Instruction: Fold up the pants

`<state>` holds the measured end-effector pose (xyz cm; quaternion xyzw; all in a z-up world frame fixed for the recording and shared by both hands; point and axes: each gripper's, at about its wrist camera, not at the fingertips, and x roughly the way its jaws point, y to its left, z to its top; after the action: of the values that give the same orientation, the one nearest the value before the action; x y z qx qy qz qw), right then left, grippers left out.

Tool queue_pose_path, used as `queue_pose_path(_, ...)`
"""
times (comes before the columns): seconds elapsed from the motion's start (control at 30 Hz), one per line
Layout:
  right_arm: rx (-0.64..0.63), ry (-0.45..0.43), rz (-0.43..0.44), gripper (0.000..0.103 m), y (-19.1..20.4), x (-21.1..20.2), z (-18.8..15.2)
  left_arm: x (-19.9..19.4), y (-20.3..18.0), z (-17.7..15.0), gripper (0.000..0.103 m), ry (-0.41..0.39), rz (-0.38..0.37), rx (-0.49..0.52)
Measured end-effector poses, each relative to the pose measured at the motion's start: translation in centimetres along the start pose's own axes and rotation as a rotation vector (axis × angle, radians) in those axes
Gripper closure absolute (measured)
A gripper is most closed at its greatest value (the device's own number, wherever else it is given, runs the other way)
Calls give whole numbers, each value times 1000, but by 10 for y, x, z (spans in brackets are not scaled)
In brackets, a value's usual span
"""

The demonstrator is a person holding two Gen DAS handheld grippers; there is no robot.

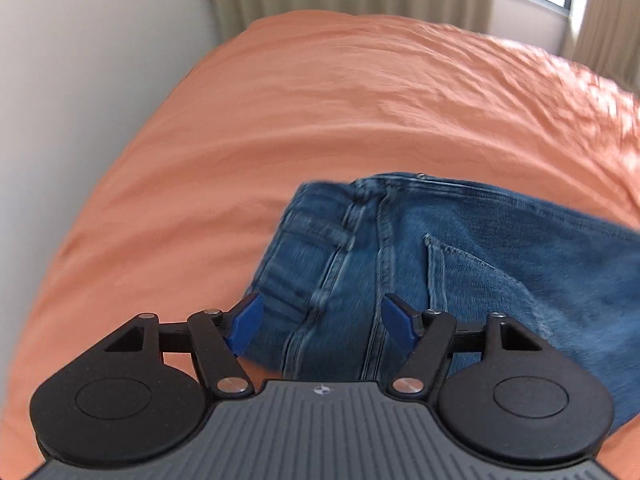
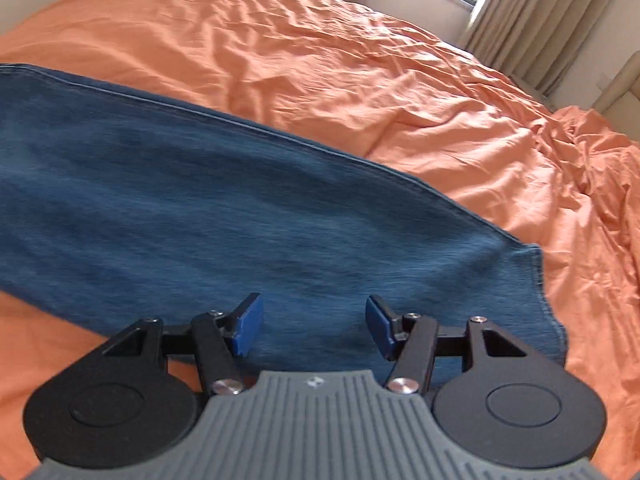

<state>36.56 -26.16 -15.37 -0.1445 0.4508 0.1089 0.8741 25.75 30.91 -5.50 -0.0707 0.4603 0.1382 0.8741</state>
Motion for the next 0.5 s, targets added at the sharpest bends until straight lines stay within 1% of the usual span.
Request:
queue_pose_path(0.07,40,-2,82,50,29,-5,-1,-1,23,-14,23,-6,-57,-122)
queue_pose_path(0.13,78,-11,145,50,54,-7,0,3,47,-31,23,-21,-126,-261)
queue_pose_path(0.27,126,-34,203,50,100,-9,7,29,89,-64,24,-72,-275,-596)
queue_pose_path(0.33,144,-41,230,50,116,-11,12,48,99,-77,29,-65,-351,-731)
queue_pose_path(0.37,148,-39,246,50,122,-11,14,57,102,-81,32,-60,-382,-776)
queue_pose_path(0.43,150,-44,262,50,133,-12,18,76,106,-88,32,-73,-438,-859)
queue_pose_path(0.5,153,-48,271,50,140,-10,22,91,108,-91,32,-95,-472,-901)
